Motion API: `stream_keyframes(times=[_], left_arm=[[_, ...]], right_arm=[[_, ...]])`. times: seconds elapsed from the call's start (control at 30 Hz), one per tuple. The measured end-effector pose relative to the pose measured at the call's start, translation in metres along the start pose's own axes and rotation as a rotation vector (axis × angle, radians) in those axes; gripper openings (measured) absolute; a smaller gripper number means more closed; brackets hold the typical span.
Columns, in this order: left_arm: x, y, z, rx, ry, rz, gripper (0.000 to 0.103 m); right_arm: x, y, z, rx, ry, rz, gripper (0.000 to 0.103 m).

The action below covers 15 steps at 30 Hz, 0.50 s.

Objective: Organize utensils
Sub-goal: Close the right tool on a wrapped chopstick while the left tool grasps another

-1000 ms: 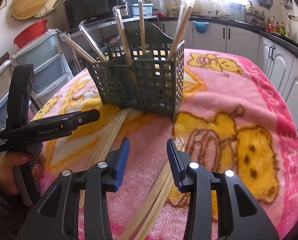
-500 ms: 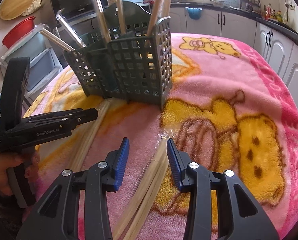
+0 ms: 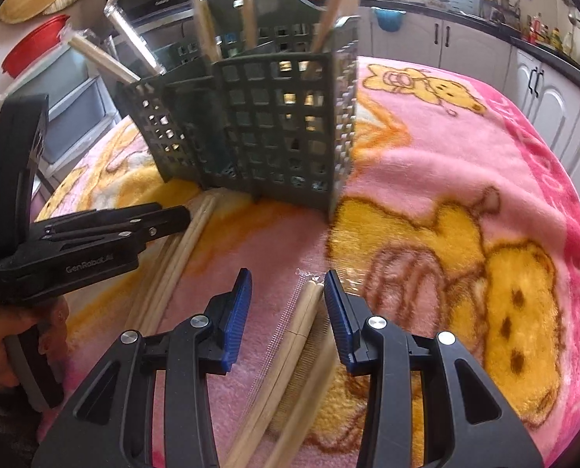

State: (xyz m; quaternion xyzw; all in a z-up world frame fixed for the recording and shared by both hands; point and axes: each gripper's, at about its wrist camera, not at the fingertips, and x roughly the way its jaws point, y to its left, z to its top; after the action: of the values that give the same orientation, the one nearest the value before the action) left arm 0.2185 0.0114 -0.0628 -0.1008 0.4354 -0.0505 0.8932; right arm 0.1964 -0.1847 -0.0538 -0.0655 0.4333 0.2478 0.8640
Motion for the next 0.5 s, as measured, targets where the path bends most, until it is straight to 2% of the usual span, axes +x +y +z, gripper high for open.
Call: stream_keyframes(times=[0.1, 0.23, 0.37, 0.5], left_arm=[[0.001, 0.002, 0.002, -0.009, 0.001, -0.008, 0.037], [0.004, 0.000, 0.005, -0.005, -0.002, -0.013, 0.036], [0.004, 0.003, 0.005, -0.008, -0.006, -0.018, 0.027], [0.004, 0.012, 0.005, -0.032, -0.005, -0.038, 0.018]], right_arm=[[0.005, 0.005, 0.001, -0.012, 0.012, 0.006, 0.037], [0.011, 0.012, 0.001, -0.025, 0.037, 0.018, 0.030], [0.015, 0.021, 0.001, -0.059, 0.055, -0.003, 0.027], [0.016, 0.025, 0.002, -0.068, 0.072, 0.007, 0.012]])
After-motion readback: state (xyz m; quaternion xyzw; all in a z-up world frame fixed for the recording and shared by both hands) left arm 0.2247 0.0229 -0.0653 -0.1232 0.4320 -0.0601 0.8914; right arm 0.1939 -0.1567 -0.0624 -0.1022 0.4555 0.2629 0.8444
